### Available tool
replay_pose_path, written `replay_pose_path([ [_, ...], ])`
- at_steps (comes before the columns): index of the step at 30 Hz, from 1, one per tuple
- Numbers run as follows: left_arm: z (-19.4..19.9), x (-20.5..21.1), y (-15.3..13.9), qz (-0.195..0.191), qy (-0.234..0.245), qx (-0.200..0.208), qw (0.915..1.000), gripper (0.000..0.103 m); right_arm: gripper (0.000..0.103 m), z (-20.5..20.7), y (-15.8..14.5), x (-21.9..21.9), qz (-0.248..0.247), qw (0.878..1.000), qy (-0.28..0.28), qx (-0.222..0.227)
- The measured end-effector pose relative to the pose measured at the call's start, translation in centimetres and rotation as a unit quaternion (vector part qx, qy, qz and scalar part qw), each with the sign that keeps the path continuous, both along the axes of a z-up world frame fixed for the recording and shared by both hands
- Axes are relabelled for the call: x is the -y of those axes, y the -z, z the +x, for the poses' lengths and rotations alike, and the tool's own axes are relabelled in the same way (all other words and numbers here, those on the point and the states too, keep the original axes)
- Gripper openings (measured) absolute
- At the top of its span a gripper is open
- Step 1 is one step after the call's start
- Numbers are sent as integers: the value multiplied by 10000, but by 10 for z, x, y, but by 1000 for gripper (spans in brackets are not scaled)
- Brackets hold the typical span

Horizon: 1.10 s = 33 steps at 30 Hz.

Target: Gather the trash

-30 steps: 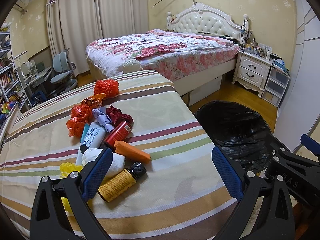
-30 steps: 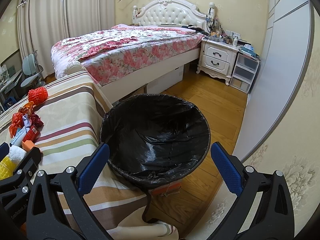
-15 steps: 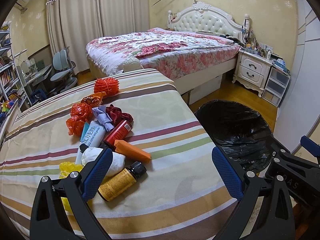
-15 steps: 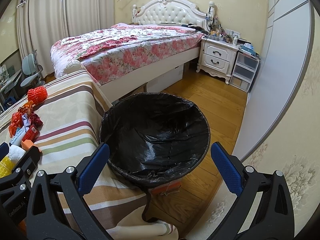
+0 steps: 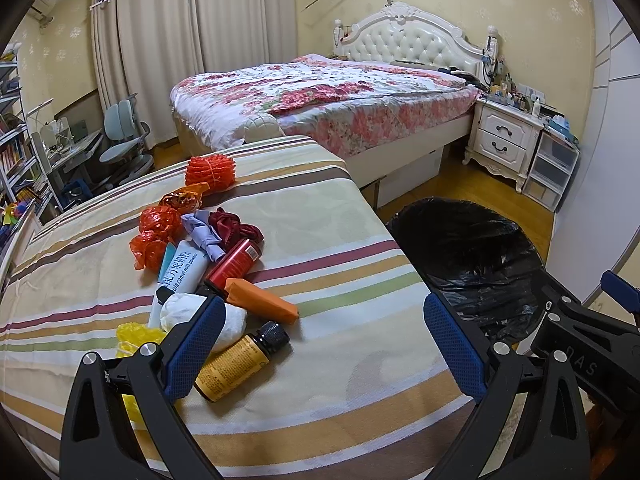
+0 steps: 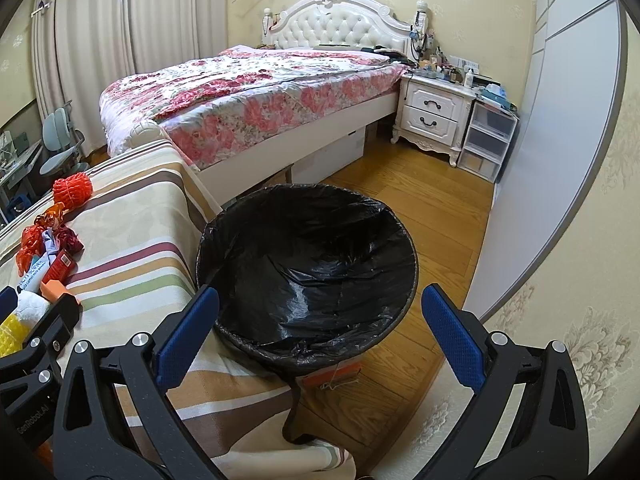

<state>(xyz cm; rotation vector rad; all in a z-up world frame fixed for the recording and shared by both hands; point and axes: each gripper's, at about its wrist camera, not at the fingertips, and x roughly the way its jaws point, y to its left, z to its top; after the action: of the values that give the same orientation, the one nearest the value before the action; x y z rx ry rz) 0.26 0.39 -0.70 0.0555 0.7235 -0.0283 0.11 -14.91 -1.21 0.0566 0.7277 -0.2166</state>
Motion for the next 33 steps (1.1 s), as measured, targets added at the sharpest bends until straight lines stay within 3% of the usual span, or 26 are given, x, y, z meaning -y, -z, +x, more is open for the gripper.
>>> replay_pose_path([
  [33, -1, 2, 3, 16, 18, -20, 10000, 97, 99, -2, 3, 2, 19, 10000, 14, -26],
])
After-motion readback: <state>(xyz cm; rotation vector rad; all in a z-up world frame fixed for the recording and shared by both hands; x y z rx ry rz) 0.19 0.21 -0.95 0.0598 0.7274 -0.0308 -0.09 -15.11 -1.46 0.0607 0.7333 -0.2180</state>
